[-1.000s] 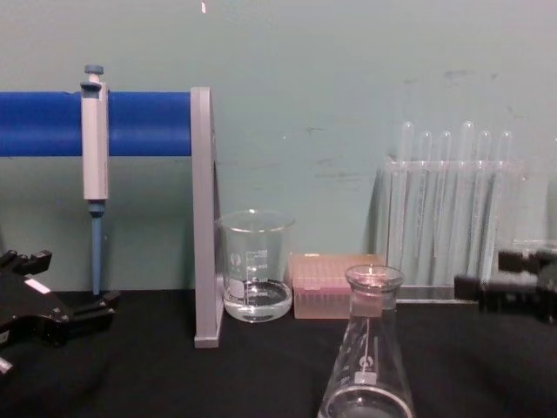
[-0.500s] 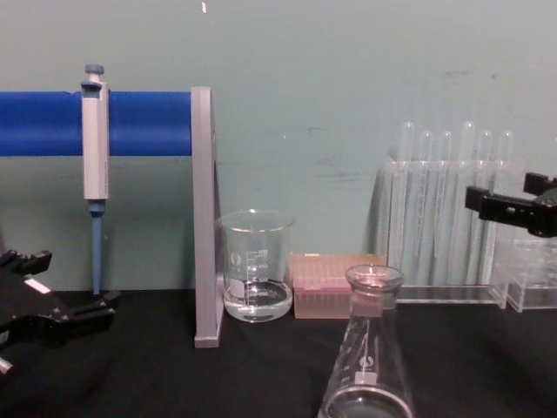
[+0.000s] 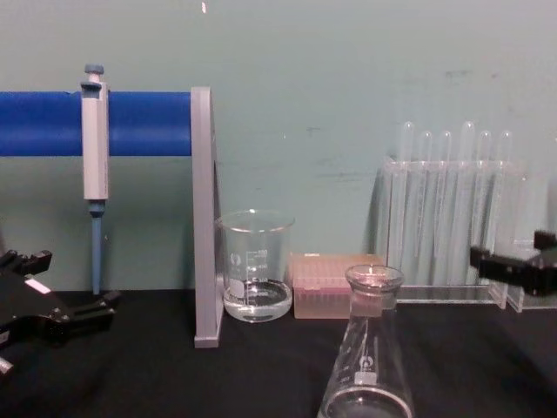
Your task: Grasp the erlenmeyer flask with one hand, shake it three times, then place it back.
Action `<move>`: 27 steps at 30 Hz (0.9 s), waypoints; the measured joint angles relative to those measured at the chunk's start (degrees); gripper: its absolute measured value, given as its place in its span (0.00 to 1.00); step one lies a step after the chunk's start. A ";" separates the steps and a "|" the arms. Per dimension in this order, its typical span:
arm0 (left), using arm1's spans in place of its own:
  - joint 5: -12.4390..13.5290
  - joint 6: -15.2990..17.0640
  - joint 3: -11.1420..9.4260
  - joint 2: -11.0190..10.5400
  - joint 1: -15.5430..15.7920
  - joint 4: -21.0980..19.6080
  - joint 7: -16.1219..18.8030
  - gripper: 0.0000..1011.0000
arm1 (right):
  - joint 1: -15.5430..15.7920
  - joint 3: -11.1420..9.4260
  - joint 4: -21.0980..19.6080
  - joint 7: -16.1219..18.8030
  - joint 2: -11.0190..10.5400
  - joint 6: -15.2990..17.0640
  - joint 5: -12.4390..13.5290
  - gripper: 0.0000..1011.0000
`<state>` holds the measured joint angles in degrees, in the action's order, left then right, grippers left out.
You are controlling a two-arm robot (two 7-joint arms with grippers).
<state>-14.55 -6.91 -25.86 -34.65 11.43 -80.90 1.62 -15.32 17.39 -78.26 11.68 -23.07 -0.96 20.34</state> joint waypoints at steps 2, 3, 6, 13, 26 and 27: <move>0.00 0.00 0.00 0.00 0.00 0.00 0.00 0.99 | 0.08 -0.05 0.95 -0.06 0.53 0.52 -0.20 0.99; 0.00 0.00 0.00 0.00 0.00 0.00 0.00 0.99 | 0.11 -0.11 1.49 -0.06 0.87 0.81 -0.32 0.99; 0.00 0.00 0.00 0.00 0.00 0.00 0.00 0.99 | 0.11 -0.14 2.32 -0.04 1.29 1.20 -0.67 0.99; 0.00 0.00 0.00 0.00 0.00 0.00 0.00 0.99 | 0.21 -0.55 3.61 0.43 2.22 2.06 -1.57 0.99; 0.00 0.00 0.00 0.00 0.00 0.00 0.00 0.99 | 0.46 -1.37 3.63 1.49 2.61 2.60 -1.71 0.99; 0.00 0.00 0.00 0.00 0.00 0.00 0.00 0.99 | 0.46 -1.36 3.63 1.48 2.61 2.59 -1.71 0.99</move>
<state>-14.55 -6.91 -25.86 -34.64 11.43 -80.90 1.62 -14.86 16.03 -74.63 13.16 -20.45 1.63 18.63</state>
